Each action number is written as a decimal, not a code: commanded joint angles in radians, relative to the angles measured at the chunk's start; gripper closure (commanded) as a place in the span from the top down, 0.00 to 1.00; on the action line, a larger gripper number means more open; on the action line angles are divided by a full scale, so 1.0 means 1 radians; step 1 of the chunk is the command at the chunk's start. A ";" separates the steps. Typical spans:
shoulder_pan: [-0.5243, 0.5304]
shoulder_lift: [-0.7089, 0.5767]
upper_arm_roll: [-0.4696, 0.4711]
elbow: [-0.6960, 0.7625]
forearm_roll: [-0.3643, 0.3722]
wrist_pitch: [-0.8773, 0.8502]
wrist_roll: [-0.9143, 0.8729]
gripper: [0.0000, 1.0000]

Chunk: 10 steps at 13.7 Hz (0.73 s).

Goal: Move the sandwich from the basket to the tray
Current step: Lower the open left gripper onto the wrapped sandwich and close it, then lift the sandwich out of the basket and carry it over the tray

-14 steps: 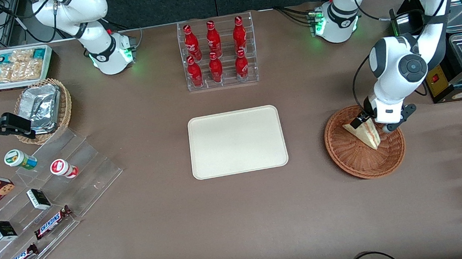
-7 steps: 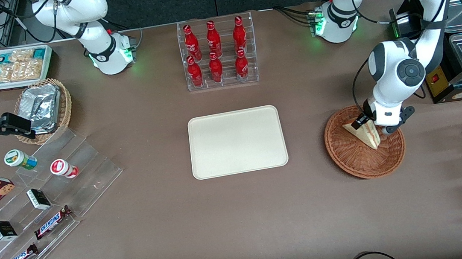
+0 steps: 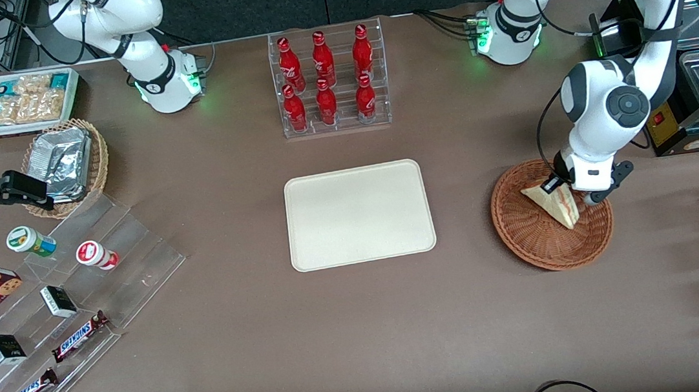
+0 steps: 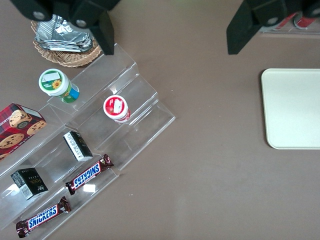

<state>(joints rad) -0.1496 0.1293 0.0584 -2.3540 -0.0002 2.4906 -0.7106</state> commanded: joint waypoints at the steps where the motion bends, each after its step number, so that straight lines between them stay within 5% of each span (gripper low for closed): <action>1: -0.010 -0.062 -0.003 0.060 0.026 -0.143 -0.021 0.09; 5: -0.103 -0.050 -0.015 0.283 0.066 -0.470 -0.030 0.09; 10: -0.272 0.027 -0.022 0.447 0.048 -0.564 -0.065 0.09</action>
<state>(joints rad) -0.3643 0.0847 0.0320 -1.9967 0.0415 1.9642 -0.7376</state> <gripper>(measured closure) 0.811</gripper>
